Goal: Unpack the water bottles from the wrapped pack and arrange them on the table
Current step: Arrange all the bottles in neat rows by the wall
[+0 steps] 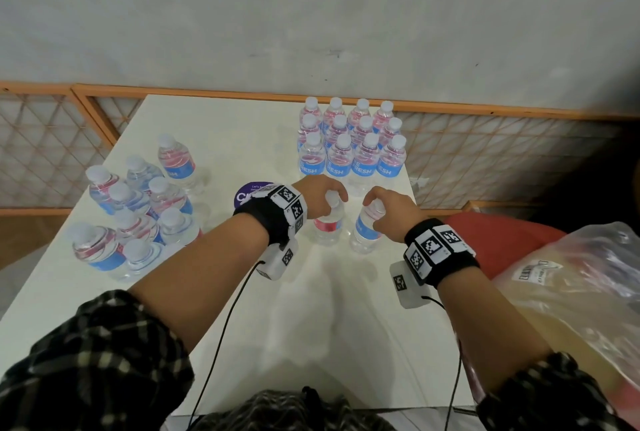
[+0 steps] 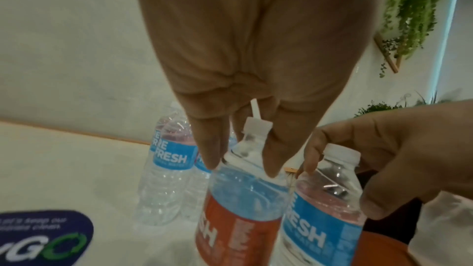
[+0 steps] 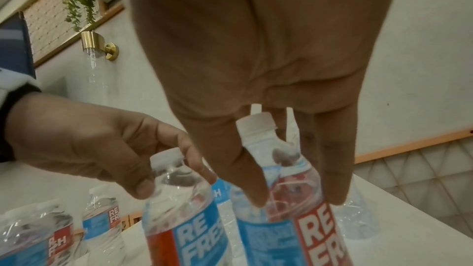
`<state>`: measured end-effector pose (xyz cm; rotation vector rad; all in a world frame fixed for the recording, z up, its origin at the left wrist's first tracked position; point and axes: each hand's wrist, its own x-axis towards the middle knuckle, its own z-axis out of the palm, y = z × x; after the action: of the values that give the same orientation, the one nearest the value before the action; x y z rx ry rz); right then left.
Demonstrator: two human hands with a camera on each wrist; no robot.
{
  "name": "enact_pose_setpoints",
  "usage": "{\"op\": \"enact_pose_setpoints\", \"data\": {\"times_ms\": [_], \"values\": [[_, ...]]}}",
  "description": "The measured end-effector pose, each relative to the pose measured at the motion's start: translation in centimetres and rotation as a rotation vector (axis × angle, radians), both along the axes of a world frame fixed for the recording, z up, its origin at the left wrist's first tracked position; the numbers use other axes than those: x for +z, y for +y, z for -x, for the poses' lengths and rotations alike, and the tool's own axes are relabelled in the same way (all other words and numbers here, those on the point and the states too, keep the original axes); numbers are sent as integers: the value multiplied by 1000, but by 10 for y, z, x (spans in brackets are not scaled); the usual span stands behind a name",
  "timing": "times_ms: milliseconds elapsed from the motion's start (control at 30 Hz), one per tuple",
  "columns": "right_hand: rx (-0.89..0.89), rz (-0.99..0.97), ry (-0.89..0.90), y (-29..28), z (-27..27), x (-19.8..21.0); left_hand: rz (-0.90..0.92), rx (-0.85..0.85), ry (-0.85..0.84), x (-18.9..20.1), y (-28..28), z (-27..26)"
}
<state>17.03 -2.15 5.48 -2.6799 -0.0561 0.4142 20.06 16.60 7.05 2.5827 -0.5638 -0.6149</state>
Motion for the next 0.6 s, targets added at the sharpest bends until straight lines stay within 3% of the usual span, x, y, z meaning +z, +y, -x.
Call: {"op": "enact_pose_setpoints", "data": {"times_ms": [133, 233, 300, 500, 600], "values": [[2, -26, -20, -6, -4, 3, 61, 43, 14, -2, -2, -1], [1, -44, -17, -8, -5, 5, -177, 88, -112, -1, -5, -5], [-33, -4, -13, -9, -5, 4, -243, 75, -119, 0, -8, -8], [55, 46, -20, -20, -12, 5, -87, -57, -79, 0, -16, -16], [7, -3, -44, -28, -12, 10, -61, -50, -69, -8, -19, -21]]}}
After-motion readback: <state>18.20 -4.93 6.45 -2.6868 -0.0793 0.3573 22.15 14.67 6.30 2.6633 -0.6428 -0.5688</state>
